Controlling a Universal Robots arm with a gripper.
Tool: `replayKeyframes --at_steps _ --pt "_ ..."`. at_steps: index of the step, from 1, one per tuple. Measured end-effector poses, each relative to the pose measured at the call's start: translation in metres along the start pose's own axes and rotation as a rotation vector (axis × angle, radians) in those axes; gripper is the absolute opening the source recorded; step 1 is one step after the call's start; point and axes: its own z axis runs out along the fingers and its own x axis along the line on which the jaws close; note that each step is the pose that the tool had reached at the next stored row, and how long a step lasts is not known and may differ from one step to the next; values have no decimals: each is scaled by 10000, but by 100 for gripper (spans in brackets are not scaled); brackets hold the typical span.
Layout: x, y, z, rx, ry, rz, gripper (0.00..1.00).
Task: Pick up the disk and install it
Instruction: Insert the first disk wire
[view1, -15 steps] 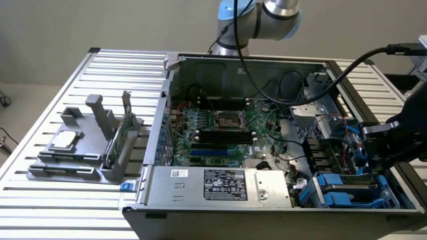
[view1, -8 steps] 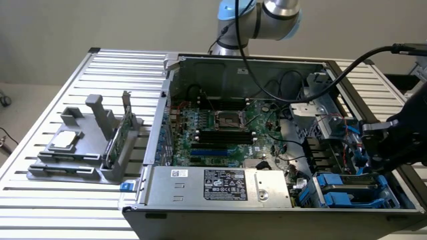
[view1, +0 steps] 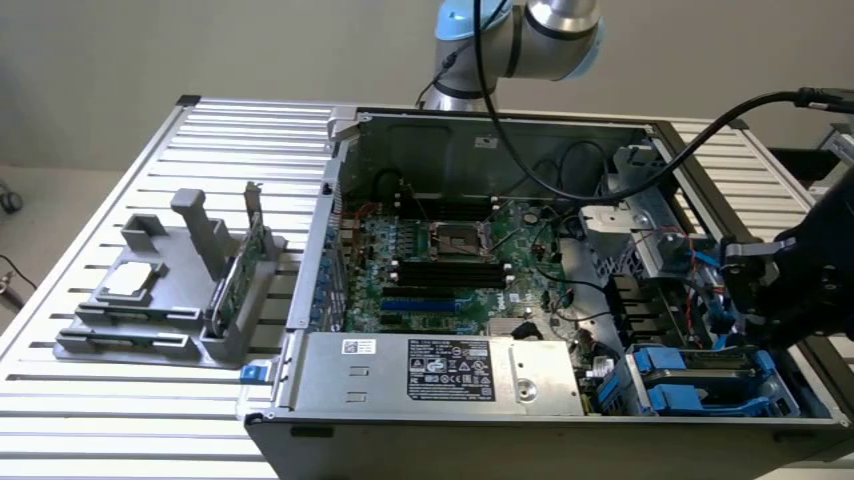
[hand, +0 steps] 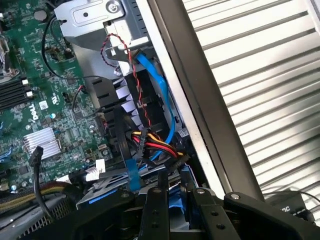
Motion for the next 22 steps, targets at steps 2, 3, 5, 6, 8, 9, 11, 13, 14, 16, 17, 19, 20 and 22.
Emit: replayKeyframes --at_steps 2,3,5,6,8,9,11,13,14,16,17,19,20,22 --pt "-10 2 0 18 7 76 25" --pt "-15 3 1 26 16 107 25" --pt "-28 5 4 47 53 148 25" --pt "-34 6 5 68 99 163 25" --pt "-47 4 8 168 321 196 25" --pt "-51 3 9 236 476 217 25" --pt "-53 1 9 364 793 267 25" --pt "-52 1 10 453 999 396 25" --pt "-52 1 10 477 1032 499 25" --pt "-51 0 10 520 1072 723 25" --pt "-52 0 10 537 1079 836 25" --pt "-53 0 11 563 1078 1074 25" --pt "-52 -1 12 573 1073 1198 25" --pt "-53 0 14 593 1054 1457 25"
